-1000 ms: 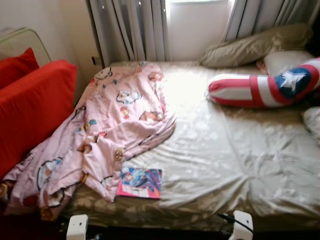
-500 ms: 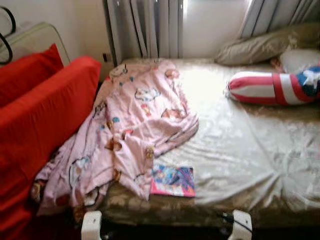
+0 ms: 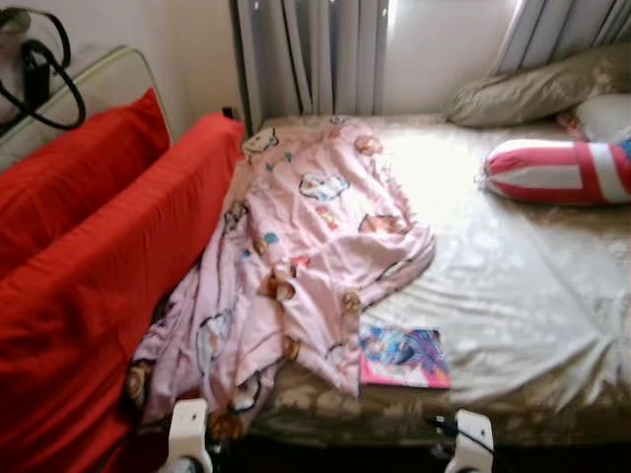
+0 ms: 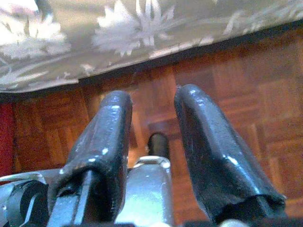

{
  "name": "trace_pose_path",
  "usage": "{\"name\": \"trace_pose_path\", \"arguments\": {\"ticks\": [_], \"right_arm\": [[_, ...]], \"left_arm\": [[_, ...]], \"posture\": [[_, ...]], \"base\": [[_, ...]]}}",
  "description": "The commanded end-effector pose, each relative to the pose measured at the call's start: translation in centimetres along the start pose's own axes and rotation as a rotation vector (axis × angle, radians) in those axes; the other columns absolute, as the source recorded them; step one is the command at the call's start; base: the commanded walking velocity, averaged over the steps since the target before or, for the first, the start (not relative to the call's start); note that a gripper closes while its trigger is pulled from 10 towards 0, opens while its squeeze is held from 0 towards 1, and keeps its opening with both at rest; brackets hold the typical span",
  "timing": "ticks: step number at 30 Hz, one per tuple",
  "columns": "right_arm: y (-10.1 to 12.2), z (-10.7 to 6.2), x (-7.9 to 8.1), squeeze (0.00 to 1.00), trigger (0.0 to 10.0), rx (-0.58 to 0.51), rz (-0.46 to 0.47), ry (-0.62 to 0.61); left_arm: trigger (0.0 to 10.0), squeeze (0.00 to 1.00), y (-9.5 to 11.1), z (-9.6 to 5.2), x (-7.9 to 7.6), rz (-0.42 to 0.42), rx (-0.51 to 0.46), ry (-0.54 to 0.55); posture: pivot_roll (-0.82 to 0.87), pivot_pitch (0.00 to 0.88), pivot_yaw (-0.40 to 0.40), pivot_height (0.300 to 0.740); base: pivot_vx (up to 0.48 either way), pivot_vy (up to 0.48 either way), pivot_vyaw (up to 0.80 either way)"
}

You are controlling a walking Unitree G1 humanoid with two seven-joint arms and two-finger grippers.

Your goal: Clean up the room

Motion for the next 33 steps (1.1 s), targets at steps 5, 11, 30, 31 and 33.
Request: {"name": "trace_pose_path", "arguments": {"ticks": [5,11,30,31,33], "right_arm": [[1.7,0.2,0.8,0.0,10.0,-0.034,-0.015,0.024],[2.1,0.3,0.6,0.0,10.0,-0.039,-0.062,0.039],[5.1,0.3,-0.5,0.0,10.0,-0.111,-0.053,0.002],[5.1,0.3,-0.5,0.0,10.0,-0.111,-0.046,0.0],[5.1,0.3,-0.5,0.0,10.0,-0.107,-0.046,0.001]], "left_arm": [[10.0,0.0,1.3,0.2,0.1,0.029,-0.015,0.001],[10.0,0.0,1.8,0.5,-1.0,0.002,-0.03,-0.009],[10.0,0.0,5.8,1.2,-2.5,-0.017,-0.073,-0.029],[10.0,0.0,6.0,1.2,-2.5,-0.018,-0.077,-0.029],[10.0,0.0,5.7,1.1,-2.4,-0.019,-0.074,-0.029]], "posture": [[-0.03,0.0,0.052,0.74],[-0.01,0.004,0.026,0.74],[-0.05,0.012,0.007,0.74],[-0.05,0.009,0.006,0.74],[-0.04,0.004,0.001,0.74]], "base": [[0.0,0.0,0.0],[0.0,0.0,0.0],[0.0,0.0,0.0],[0.0,0.0,0.0],[0.0,0.0,0.0]]}}
Point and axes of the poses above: a point about 5 cm out from each wrist's last joint towards the gripper, its own z axis pointing out of the wrist towards the gripper, its own y axis along the axis of the wrist's last joint, x = y × z, the point moved 3 cm from there along z, pointing out of the wrist towards the gripper, and after that the axes turned 2 degrees about z, right-handed, at the moved point
